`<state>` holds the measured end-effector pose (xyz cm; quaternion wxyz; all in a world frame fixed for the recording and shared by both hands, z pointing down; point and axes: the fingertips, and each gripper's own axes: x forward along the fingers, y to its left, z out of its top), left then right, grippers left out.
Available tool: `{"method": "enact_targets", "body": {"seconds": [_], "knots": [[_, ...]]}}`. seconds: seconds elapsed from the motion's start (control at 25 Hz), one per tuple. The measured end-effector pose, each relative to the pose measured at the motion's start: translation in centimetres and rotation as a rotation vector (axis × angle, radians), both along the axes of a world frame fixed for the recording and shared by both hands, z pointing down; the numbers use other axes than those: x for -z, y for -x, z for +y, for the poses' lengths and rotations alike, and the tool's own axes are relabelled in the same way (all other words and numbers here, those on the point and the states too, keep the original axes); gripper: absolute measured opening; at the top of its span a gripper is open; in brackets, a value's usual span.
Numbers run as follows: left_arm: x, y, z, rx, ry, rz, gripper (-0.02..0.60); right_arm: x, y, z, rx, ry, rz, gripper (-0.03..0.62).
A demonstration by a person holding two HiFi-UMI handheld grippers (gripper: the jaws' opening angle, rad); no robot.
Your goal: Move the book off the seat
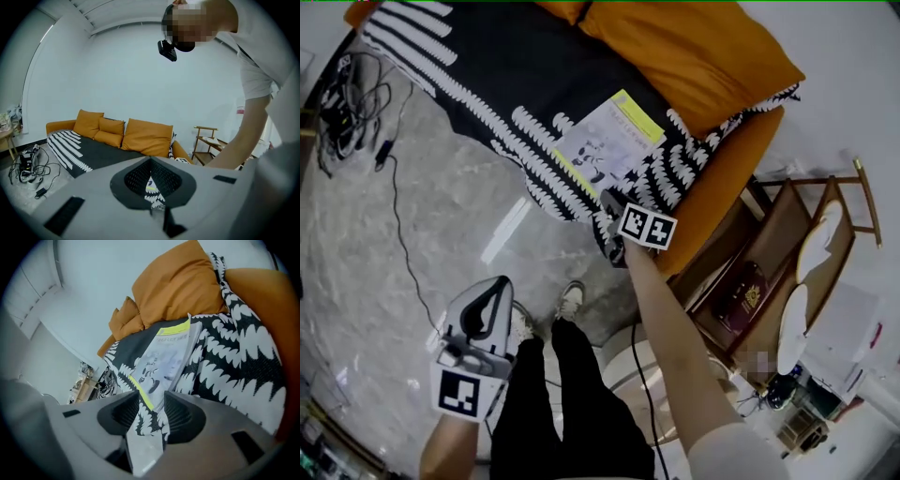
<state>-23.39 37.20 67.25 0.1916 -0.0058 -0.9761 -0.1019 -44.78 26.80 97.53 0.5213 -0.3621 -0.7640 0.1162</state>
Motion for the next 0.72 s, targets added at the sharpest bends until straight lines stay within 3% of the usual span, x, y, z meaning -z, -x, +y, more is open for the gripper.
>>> {"method": "enact_targets", "body": {"seconds": [0.44,0.56,0.72], "knots": [[-3.3,0.0,1.8,0.028,-0.014,0.054,0.017,-4.8,2.9,1.5,-0.070,0.011,0.062,0.210],[-4.4,-0.3,2.2,0.036,-0.019,0.069,0.017,-5.6,3.3,1.5,-0.125,0.047,0.082,0.202],[-4.9,-0.7,1.5,0.045,-0.024,0.086,0.017,-6.6,3.4,1.6,-0.111,0.066,0.090,0.184]]}}
